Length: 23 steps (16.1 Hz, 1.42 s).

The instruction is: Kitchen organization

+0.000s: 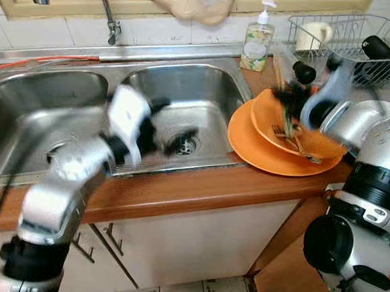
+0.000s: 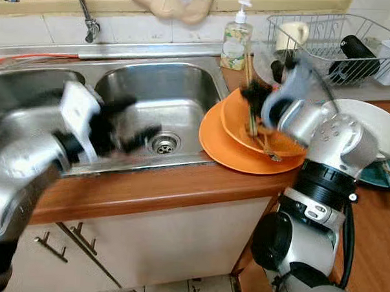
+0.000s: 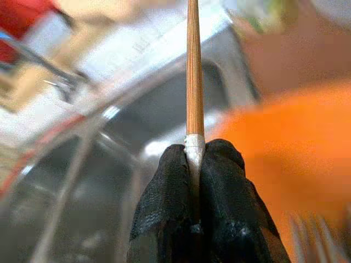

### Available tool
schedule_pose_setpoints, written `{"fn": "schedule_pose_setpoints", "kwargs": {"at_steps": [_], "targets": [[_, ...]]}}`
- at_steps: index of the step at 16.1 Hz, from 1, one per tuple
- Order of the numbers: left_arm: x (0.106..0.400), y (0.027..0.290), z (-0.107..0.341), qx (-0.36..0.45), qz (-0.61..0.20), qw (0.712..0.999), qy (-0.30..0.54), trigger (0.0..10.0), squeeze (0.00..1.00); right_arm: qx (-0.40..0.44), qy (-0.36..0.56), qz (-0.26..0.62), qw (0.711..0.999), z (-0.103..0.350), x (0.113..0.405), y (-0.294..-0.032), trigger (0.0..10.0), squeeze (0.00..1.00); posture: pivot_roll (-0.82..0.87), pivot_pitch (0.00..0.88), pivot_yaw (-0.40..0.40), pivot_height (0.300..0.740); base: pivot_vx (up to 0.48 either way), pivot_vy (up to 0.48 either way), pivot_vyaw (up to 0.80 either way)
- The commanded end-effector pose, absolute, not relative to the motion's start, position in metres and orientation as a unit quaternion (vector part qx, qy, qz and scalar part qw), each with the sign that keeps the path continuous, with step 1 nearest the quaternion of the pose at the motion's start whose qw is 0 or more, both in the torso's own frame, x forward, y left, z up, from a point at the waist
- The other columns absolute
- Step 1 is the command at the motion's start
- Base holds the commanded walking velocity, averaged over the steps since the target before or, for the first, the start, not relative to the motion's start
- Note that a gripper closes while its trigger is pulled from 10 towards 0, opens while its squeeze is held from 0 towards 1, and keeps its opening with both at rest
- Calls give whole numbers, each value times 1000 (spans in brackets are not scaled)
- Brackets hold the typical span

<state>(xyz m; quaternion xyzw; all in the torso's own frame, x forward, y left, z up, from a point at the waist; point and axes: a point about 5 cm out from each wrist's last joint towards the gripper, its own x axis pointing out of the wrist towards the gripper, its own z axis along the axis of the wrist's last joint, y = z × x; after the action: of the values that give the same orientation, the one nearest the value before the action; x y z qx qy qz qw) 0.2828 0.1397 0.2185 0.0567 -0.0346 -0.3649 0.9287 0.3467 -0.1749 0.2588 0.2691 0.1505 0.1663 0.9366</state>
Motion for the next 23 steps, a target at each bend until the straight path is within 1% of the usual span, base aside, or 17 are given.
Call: {"fn": "schedule_pose_setpoints", "kwargs": {"at_steps": [1, 2, 4, 5, 6, 7, 9, 10, 11, 12, 13, 17, 20, 23], "targets": [[285, 141, 221, 28, -364, 930, -31, 10000, 0, 249, 111, 214, 938, 271, 342, -164, 0, 0, -104, 0, 44, 740, 0, 0, 0], [285, 139, 228, -10, -378, 925, -37, 10000, 0, 210, 84, 265, 937, 270, 332, -149, 0, 0, -102, 0, 44, 740, 0, 0, 0], [285, 136, 233, -32, -391, 919, -50, 10000, 0, 178, 75, 308, 931, 265, 322, -135, 0, 0, -97, 0, 44, 740, 0, 0, 0], [284, 136, 238, -54, -393, 916, -61, 10000, 0, 150, 74, 351, 921, 261, 311, -122, 0, 0, -97, 0, 46, 740, 0, 0, 0], [284, 135, 240, -66, -395, 914, -65, 10000, 0, 135, 70, 373, 915, 259, 305, -115, 0, 0, -94, 0, 47, 740, 0, 0, 0], [281, 137, 245, -112, -404, 904, -80, 10000, 0, 96, 55, 424, 899, 250, 290, -101, 0, 0, -90, 0, 50, 740, 0, 0, 0], [281, 138, 247, -133, -406, 900, -90, 10000, 0, 83, 50, 441, 892, 245, 285, -96, 0, 0, -87, 0, 50, 740, 0, 0, 0], [281, 139, 244, -150, -402, 900, -82, 1294, 0, 81, 47, 451, 888, 242, 282, -93, 0, 0, -86, 0, 51, 740, 0, 0, 0], [282, 138, 235, -184, -399, 896, -61, 0, 0, 86, 40, 475, 875, 238, 276, -87, 0, 0, -87, 0, 52, 740, 0, 0, 0], [280, 136, 232, -216, -407, 886, -52, 0, 0, 87, 36, 487, 869, 234, 272, -83, 0, 0, -86, 0, 52, 740, 0, 0, 0], [277, 133, 231, -247, -417, 873, -55, 0, 0, 85, 38, 488, 868, 230, 271, -81, 0, 0, -86, 0, 52, 740, 0, 0, 0], [270, 127, 222, -297, -437, 848, -38, 0, 0, 95, 36, 496, 862, 225, 268, -76, 0, 0, -82, 0, 50, 740, 0, 0, 0], [268, 128, 222, -315, -440, 840, -37, 0, 0, 103, 33, 497, 861, 223, 268, -74, 0, 0, -81, 0, 52, 740, 0, 0, 0], [267, 128, 222, -318, -441, 838, -34, 0, 0, 111, 32, 499, 859, 222, 267, -72, 0, 0, -76, 0, 52, 740, 0, 0, 0]]}}
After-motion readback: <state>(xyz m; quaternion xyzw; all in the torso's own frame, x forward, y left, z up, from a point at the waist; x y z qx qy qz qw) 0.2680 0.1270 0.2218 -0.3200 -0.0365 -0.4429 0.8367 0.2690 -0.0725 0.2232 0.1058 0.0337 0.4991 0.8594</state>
